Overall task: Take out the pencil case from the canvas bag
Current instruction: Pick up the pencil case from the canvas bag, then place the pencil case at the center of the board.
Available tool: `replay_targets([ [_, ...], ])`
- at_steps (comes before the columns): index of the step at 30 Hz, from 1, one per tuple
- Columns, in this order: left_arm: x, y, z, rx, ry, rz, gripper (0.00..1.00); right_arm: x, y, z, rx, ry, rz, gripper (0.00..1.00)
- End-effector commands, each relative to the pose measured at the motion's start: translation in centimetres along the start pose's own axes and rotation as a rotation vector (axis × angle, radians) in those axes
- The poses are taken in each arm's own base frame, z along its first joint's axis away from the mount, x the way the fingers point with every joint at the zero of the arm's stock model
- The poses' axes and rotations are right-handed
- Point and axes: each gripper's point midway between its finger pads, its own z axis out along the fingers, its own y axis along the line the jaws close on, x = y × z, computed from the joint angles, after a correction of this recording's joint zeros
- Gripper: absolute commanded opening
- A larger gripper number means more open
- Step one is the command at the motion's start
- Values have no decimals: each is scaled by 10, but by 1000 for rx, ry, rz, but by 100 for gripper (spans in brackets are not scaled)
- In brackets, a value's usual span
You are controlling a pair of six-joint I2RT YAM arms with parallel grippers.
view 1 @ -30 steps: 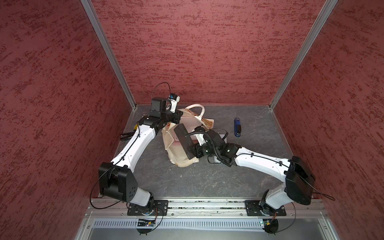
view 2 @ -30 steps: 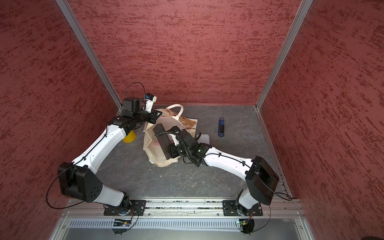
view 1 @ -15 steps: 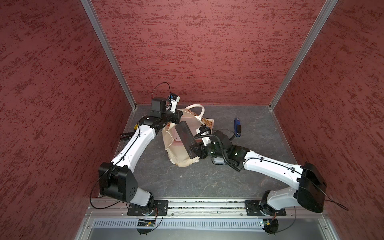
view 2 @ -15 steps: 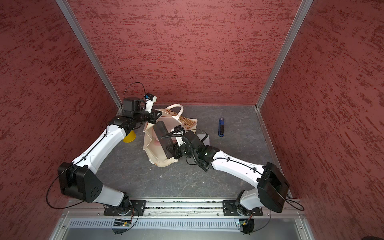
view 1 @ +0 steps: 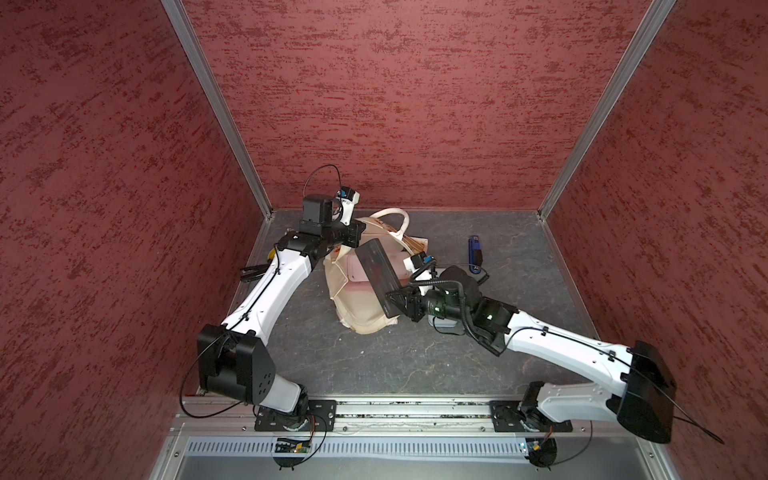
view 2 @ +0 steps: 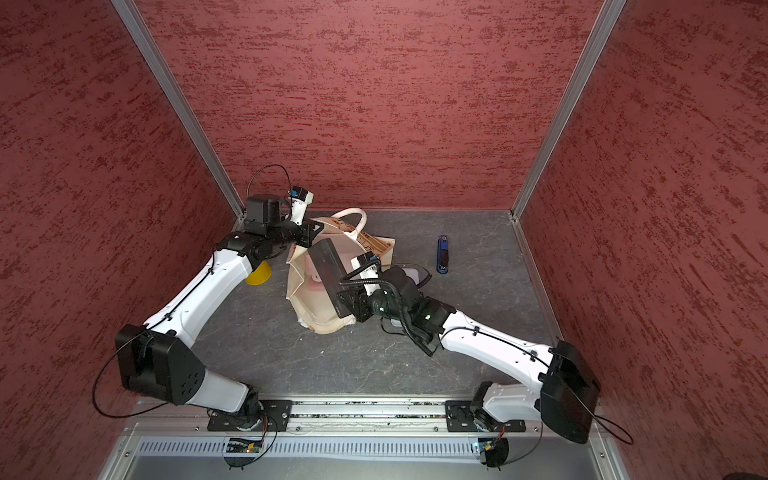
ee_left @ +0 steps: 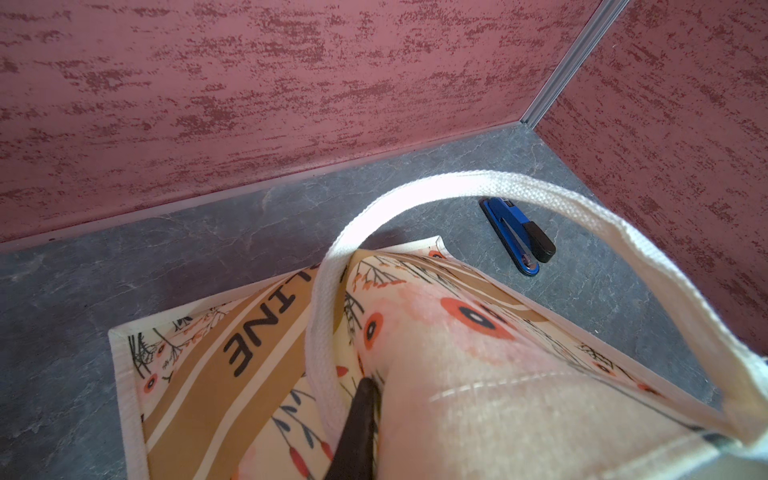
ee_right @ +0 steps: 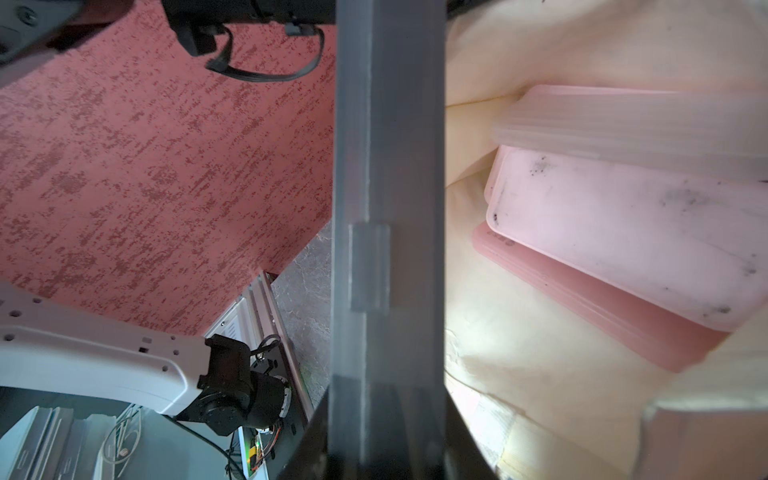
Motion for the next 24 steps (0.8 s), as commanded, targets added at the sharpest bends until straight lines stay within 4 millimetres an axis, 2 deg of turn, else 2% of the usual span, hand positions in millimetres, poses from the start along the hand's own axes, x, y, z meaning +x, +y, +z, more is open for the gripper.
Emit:
replay_targets([
  [1, -2, -4, 4, 23, 0, -6, 0, -34, 15, -15, -21, -137, -53, 0],
  [13, -1, -4, 5, 26, 2, -10, 0, -67, 15, -44, 40, -290, -90, 0],
  [24, 1, -3, 7, 24, 8, -10, 0, -77, 0, -55, 141, -341, -65, 0],
])
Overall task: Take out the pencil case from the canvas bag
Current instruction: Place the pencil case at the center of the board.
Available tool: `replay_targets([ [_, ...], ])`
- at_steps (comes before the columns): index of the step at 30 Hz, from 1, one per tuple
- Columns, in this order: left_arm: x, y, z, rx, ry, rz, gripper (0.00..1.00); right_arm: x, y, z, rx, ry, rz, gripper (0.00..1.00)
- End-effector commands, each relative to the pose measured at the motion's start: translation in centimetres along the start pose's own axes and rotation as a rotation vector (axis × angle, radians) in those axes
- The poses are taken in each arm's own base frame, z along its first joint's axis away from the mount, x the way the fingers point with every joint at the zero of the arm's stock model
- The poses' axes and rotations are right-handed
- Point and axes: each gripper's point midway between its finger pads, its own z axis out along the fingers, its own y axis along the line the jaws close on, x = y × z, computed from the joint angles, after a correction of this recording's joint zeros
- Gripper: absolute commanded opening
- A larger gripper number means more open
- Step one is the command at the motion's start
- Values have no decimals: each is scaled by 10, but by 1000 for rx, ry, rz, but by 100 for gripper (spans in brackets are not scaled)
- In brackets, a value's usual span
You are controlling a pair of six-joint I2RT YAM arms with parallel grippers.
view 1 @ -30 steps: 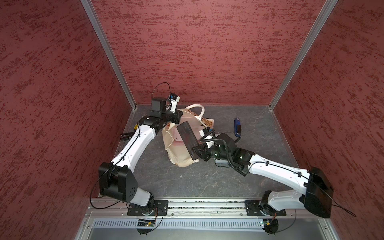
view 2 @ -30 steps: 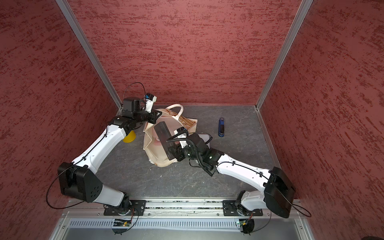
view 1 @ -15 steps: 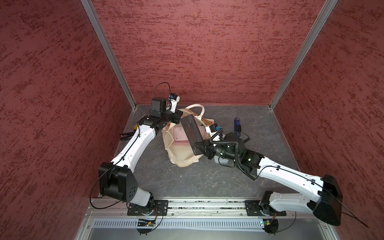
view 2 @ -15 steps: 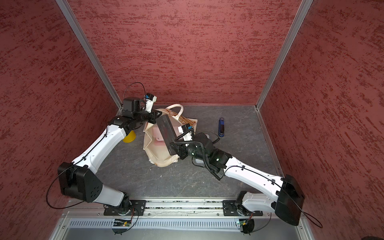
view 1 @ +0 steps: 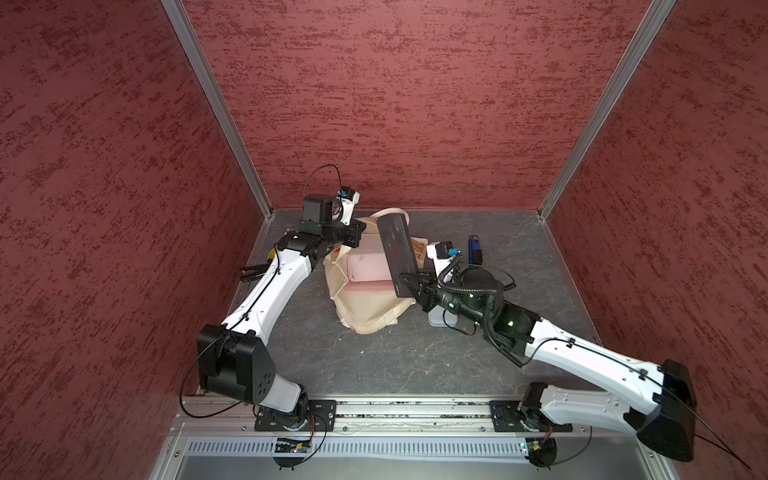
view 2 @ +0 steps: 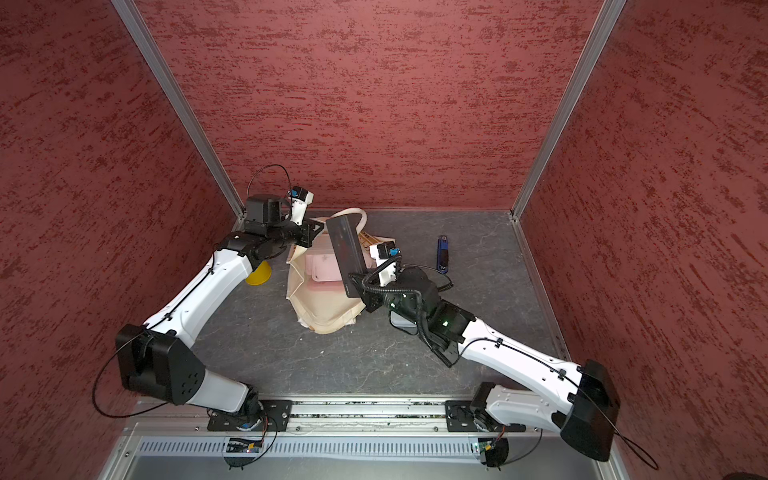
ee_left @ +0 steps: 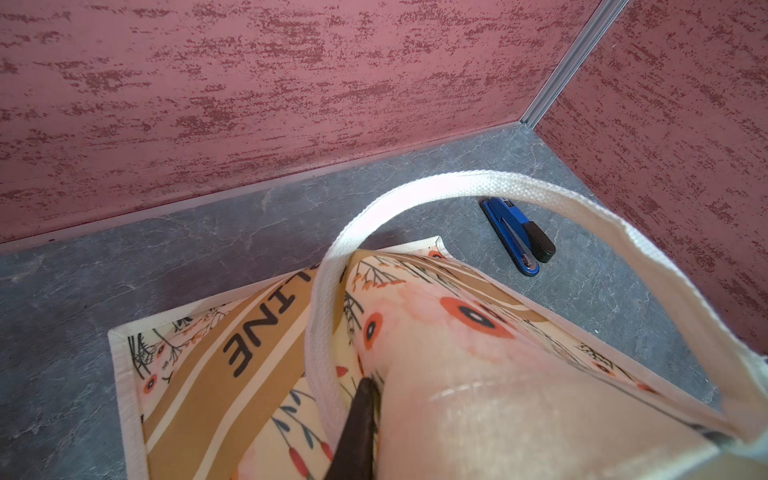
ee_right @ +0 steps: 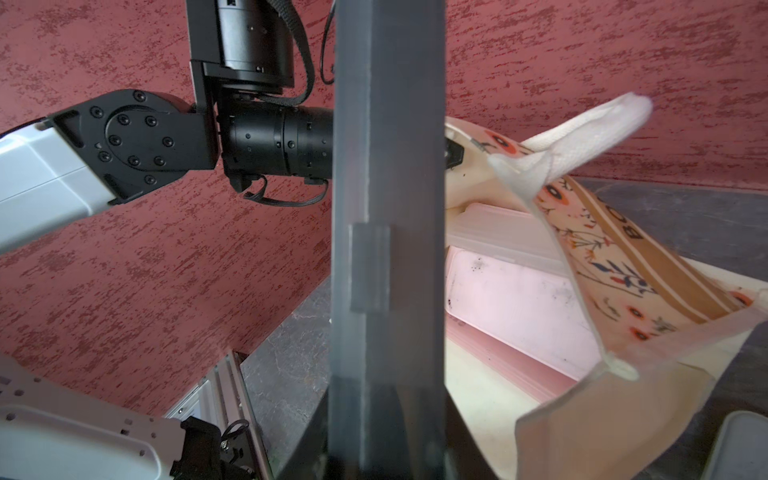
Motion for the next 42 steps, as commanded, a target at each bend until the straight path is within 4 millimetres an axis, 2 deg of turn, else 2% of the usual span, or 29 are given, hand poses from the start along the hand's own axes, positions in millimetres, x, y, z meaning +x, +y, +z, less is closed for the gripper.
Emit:
replay_targets([
  [1, 0, -3, 6, 24, 6, -11, 0, -28, -2, -10, 46, -101, -3, 0],
  [8, -2, -3, 3, 19, -1, -3, 0, -36, -18, -15, 142, -108, -10, 0],
  [15, -1, -4, 4, 19, 3, -4, 0, -31, -35, -14, 194, -63, 13, 0],
  [25, -1, -4, 3, 20, 0, -4, 0, -34, -75, -25, 242, -34, 94, 0],
  [32, -1, -4, 4, 21, 1, -5, 0, -23, -111, -35, 302, 6, 177, 0],
  [37, 0, -3, 5, 19, 4, -6, 0, -21, -119, -41, 267, 6, 220, 0],
  [42, 0, -3, 5, 19, 5, -6, 0, -23, -115, -48, 238, -10, 224, 0],
])
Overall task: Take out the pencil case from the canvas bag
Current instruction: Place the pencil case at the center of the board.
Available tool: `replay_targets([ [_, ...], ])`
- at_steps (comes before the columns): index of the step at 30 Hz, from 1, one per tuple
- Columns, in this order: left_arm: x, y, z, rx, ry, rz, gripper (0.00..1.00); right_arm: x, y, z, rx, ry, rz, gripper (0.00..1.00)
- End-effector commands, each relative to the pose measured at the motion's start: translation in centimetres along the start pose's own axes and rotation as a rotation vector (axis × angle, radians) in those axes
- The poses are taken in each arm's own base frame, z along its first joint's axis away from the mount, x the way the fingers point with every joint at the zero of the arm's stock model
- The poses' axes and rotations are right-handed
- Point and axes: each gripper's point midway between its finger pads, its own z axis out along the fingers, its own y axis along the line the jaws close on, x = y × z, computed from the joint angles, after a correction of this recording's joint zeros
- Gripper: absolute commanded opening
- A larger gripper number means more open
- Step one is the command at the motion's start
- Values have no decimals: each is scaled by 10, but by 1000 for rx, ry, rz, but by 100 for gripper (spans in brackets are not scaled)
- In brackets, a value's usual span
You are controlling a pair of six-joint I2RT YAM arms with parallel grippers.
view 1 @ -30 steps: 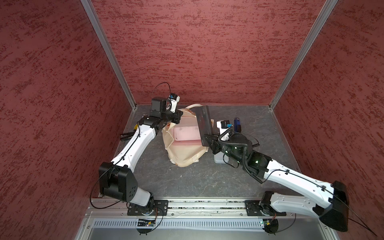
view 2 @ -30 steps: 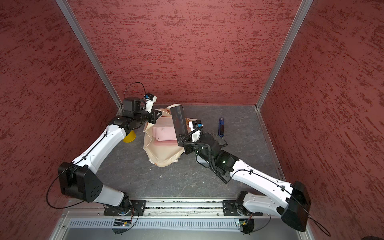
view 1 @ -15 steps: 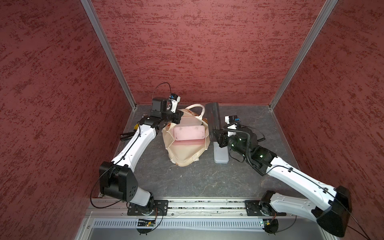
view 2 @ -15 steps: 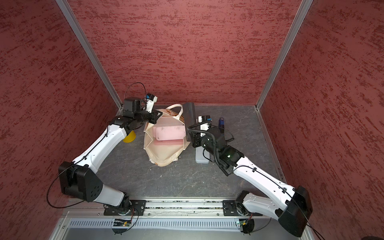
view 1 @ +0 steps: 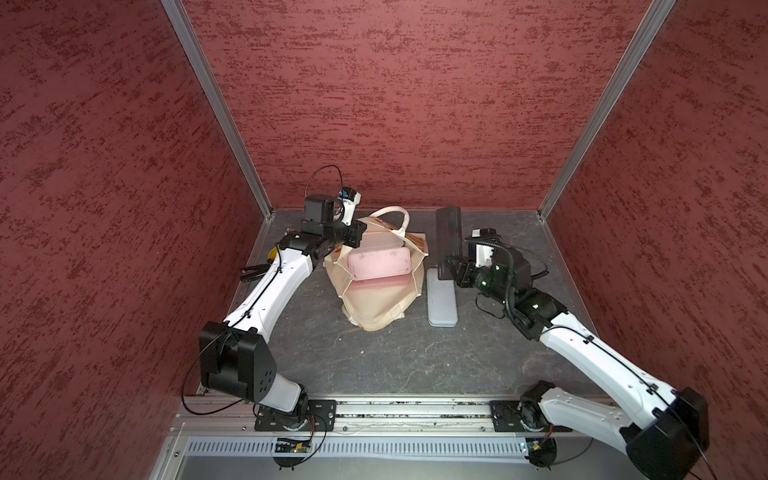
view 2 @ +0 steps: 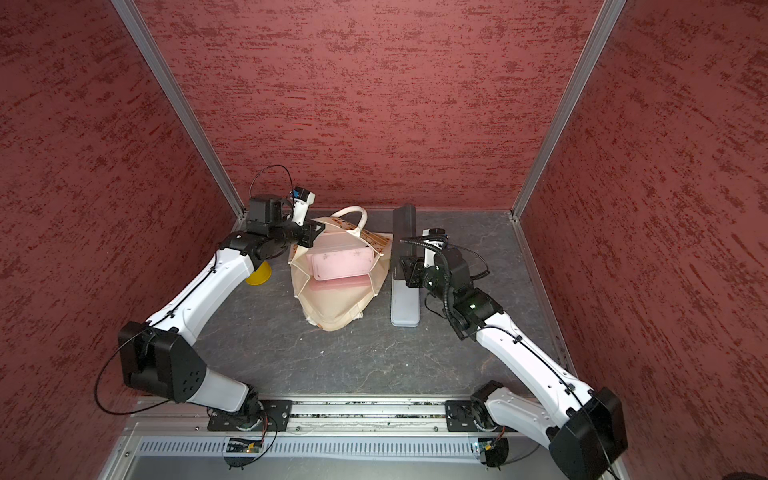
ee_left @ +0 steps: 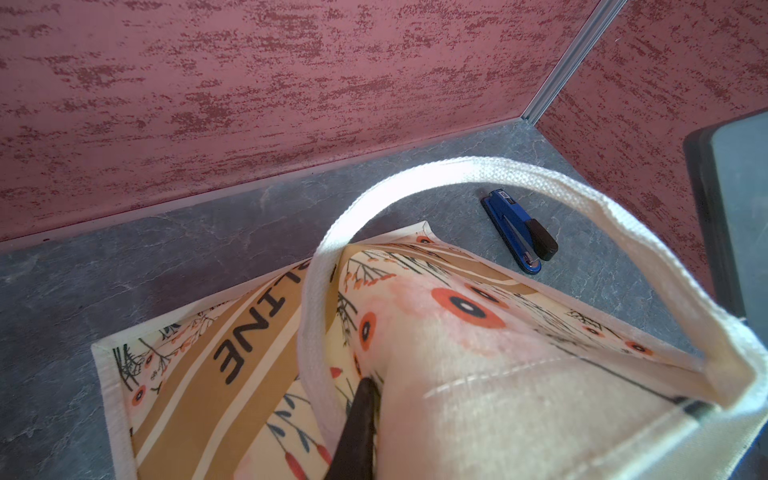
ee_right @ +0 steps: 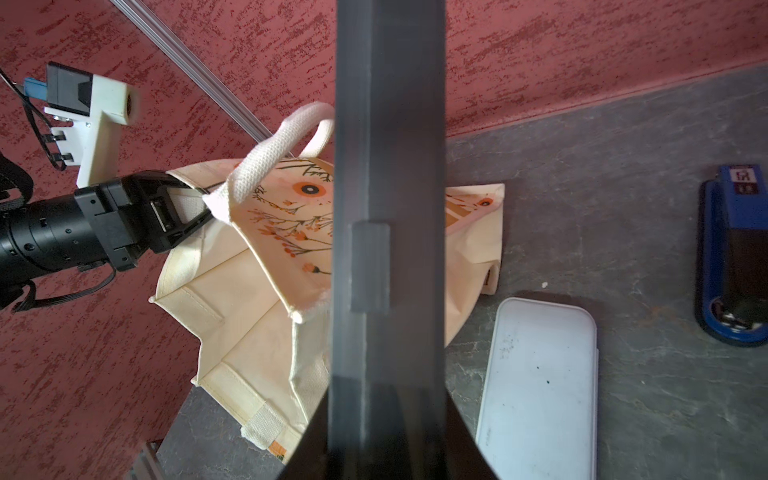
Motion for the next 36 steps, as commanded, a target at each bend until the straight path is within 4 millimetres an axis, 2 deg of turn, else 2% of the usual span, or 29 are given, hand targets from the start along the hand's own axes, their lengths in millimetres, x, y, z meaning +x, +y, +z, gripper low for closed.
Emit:
replay_targets([
  [1, -3, -3, 1, 18, -3, -9, 0, -11, 15, -12, -71, -34, 10, 0],
  [5, -2, -4, 1, 20, -1, -10, 0, -2, -5, -11, -15, -1, 25, 0],
  [12, -3, -6, 0, 26, -6, -10, 0, 18, -57, -13, 86, 80, 75, 0],
  [16, -1, -6, 4, 34, 3, -16, 0, 38, -88, -10, 122, 155, 128, 0],
  [24, 0, -6, 4, 30, 3, -14, 0, 76, -134, -7, 170, 257, 231, 0],
  [30, -1, -7, 2, 34, -1, -13, 0, 100, -155, -5, 176, 306, 288, 0],
  [36, -3, -8, 1, 33, -5, -11, 0, 111, -166, -5, 190, 328, 293, 0],
])
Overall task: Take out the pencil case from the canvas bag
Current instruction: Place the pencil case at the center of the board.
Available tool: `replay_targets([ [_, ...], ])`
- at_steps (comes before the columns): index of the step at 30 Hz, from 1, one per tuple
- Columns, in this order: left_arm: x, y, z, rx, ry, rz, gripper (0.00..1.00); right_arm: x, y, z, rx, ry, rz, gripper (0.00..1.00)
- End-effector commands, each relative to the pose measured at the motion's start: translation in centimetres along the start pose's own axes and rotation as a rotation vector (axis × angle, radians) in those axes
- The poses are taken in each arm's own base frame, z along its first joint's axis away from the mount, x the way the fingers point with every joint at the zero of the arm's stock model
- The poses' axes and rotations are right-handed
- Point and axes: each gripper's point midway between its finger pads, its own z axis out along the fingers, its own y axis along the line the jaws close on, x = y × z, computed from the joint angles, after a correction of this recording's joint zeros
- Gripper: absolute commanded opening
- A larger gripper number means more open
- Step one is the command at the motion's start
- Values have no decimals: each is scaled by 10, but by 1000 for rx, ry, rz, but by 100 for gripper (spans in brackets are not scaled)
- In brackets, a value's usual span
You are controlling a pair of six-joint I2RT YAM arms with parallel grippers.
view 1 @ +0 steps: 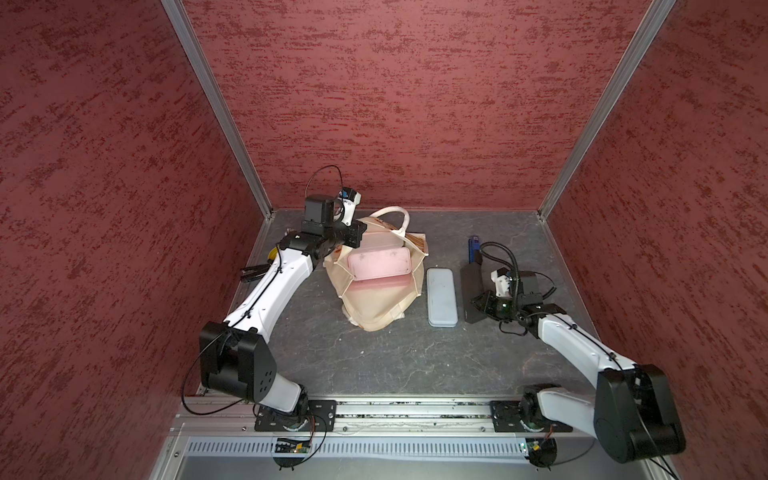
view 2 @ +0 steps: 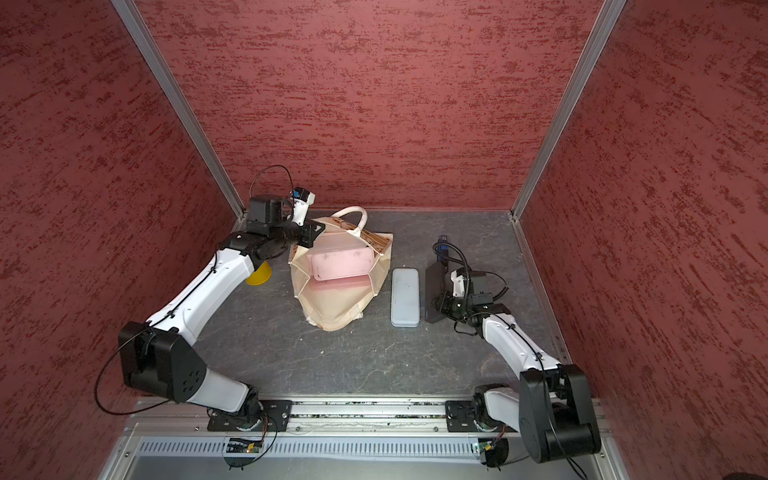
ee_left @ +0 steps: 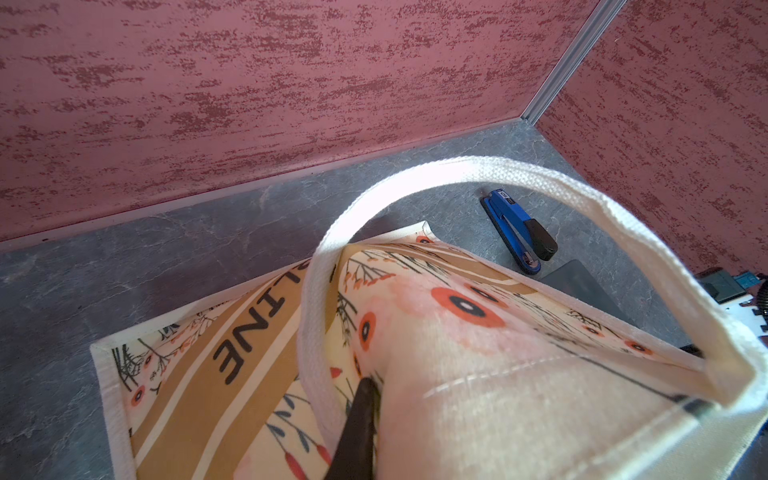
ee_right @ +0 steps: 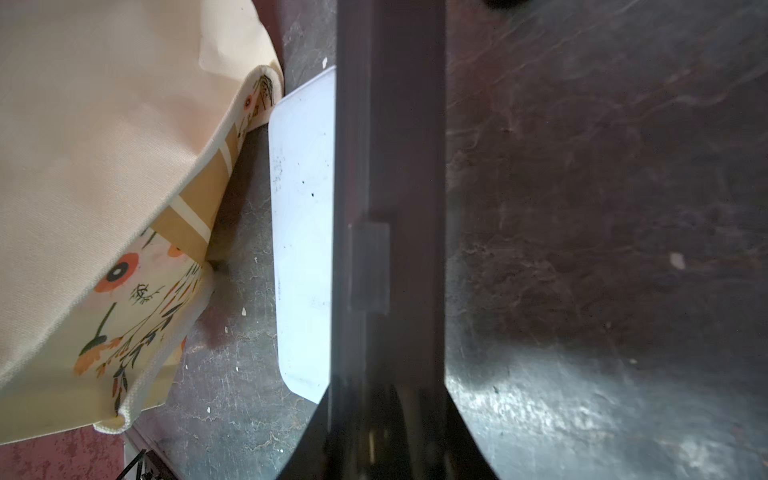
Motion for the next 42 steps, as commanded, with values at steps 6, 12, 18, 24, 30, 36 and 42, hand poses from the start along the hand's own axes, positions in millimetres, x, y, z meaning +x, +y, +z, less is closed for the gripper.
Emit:
replay_targets([
  [6, -3, -8, 0, 32, -6, -11, 0, -8, 5, 5, -62, -7, -55, 0],
  [12, -2, -9, 1, 34, -3, -8, 0, -8, 1, 10, -63, 2, -51, 1],
  [18, -3, -13, 0, 44, -7, -4, 0, -10, -2, 11, -55, -2, -58, 6],
  [24, -4, -14, 0, 41, -10, 0, 0, -6, -7, 13, -45, 4, -49, 26],
  [30, -5, -15, -2, 40, -14, 4, 0, -4, -13, 14, -22, 5, -47, 34],
  [36, -4, -15, -1, 41, -11, 4, 0, -6, -20, 13, 11, -6, -41, 46],
  [42, -4, -14, -2, 36, -14, 5, 0, -13, -20, 11, 28, -22, -44, 51],
])
